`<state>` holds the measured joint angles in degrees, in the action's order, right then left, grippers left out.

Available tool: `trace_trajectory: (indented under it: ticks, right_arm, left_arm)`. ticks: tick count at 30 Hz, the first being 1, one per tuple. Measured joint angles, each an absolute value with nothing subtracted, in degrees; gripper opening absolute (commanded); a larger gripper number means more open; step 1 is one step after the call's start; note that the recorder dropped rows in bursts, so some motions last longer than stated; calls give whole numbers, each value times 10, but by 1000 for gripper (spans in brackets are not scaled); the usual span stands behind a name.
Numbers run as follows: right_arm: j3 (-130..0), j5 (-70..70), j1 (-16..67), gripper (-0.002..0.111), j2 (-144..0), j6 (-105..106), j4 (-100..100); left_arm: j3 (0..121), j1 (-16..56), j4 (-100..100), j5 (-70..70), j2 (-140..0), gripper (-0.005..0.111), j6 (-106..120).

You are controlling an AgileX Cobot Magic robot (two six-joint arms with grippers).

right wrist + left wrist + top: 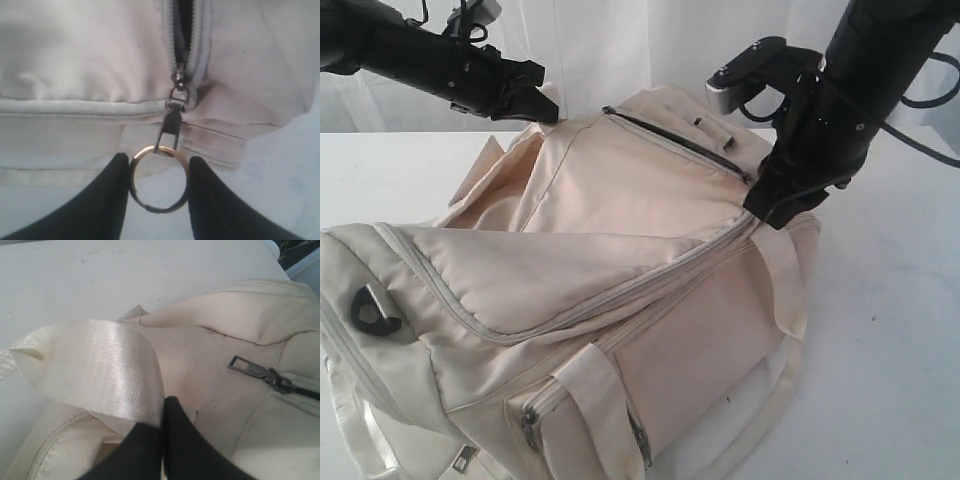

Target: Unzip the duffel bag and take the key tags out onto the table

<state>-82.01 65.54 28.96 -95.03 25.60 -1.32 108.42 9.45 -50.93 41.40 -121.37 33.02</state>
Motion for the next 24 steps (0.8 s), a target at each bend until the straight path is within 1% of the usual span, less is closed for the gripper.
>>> trace_trajectory:
  ticks: [11, 19, 20, 21, 23, 24]
  right_arm:
    - [-797, 664, 290, 0, -919, 255, -12]
    - [-797, 664, 290, 0, -905, 255, -14]
    - [-797, 659, 290, 0, -905, 255, -18]
    - [-796, 655, 290, 0, -905, 255, -25]
    - [-796, 649, 290, 0, -905, 255, -35]
    - [-796, 648, 290, 0, -905, 255, -39]
  left_arm:
    - [1084, 95, -494, 412, -1211, 0, 329]
    - [1084, 95, -462, 410, -1177, 0, 330]
    - [1084, 95, -454, 410, -1173, 1, 331]
    - [1084, 95, -447, 410, -1168, 5, 331]
    - [1084, 95, -434, 414, -1163, 16, 343]
    - [1084, 95, -432, 417, -1161, 25, 351]
